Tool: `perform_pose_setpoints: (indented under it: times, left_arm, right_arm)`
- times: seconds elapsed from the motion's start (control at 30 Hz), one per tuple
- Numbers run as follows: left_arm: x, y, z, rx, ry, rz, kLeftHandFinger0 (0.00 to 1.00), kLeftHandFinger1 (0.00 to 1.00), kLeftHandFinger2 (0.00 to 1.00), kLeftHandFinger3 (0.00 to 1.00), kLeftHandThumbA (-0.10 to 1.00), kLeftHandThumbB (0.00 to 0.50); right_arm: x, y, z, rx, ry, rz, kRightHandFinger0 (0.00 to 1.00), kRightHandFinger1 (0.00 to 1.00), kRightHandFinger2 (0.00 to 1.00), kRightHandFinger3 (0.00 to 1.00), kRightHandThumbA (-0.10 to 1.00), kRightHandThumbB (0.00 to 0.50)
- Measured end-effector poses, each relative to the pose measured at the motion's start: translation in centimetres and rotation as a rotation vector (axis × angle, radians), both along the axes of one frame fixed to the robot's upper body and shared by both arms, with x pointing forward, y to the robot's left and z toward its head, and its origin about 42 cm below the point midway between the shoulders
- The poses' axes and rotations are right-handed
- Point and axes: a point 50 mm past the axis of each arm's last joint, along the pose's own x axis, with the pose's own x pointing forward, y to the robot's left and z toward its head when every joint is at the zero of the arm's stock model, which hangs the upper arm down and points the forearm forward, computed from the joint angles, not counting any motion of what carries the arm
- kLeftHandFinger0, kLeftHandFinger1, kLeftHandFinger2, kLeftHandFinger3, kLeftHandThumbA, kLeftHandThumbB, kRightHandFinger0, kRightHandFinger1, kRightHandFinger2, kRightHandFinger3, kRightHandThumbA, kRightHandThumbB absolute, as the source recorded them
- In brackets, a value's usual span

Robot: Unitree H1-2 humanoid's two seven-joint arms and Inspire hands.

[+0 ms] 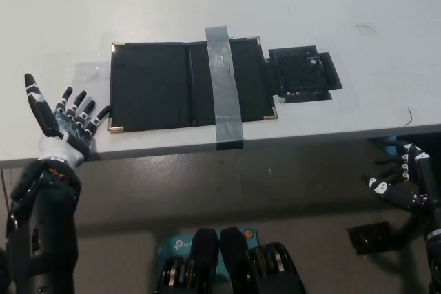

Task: The robot uses its left hand to push the cover of the diary kept in the middle of the desk towards the right to close it

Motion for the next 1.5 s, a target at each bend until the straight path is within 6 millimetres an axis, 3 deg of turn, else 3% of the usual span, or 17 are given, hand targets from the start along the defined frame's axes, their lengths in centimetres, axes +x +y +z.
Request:
perform_pose_setpoints:
  times: [0.3, 0.67, 0.73, 0.87, 0.9, 1.2, 1.5]
  left_arm:
    - [0.0, 0.3, 0.0, 0.017, 0.007, 0.020, 1.00, 1.00, 1.00, 1.00, 1.00, 0.189]
    - [-0.1, 0.2, 0.0, 0.018, 0.005, 0.024, 1.00, 1.00, 1.00, 1.00, 1.00, 0.160]
    - [-0.1, 0.2, 0.0, 0.017, 0.004, 0.026, 1.00, 1.00, 1.00, 1.00, 1.00, 0.190]
    - [-0.1, -0.2, -0.2, 0.008, 0.002, 0.024, 1.00, 1.00, 1.00, 1.00, 1.00, 0.186]
    - [-0.1, -0.4, -0.3, 0.006, 0.001, 0.023, 1.00, 1.00, 1.00, 1.00, 1.00, 0.164]
    - [0.1, -2.6, -0.7, -0.040, -0.029, 0.012, 1.00, 1.00, 1.00, 1.00, 1.00, 0.178]
    - [0.2, -7.1, -1.2, -0.136, -0.047, -0.033, 1.00, 1.00, 1.00, 1.00, 1.00, 0.175]
  right_arm:
    - [0.0, 0.0, 0.1, 0.000, -0.004, 0.001, 0.32, 0.39, 0.48, 0.74, 0.84, 0.111]
    - [0.0, 0.0, 0.1, 0.000, -0.003, 0.001, 0.33, 0.40, 0.49, 0.74, 0.86, 0.115]
    - [0.0, 0.0, 0.1, 0.000, -0.003, 0.001, 0.34, 0.41, 0.50, 0.75, 0.86, 0.118]
    - [0.0, 0.1, 0.1, 0.000, -0.001, 0.001, 0.36, 0.42, 0.51, 0.75, 0.84, 0.101]
    - [0.0, 0.1, 0.1, 0.000, 0.000, 0.000, 0.36, 0.43, 0.51, 0.74, 0.84, 0.101]
    - [0.1, 0.1, 0.3, -0.003, 0.003, 0.007, 0.35, 0.41, 0.50, 0.75, 0.79, 0.066]
    - [0.6, 0.4, 0.8, -0.005, -0.004, 0.022, 0.36, 0.42, 0.51, 0.76, 0.80, 0.067]
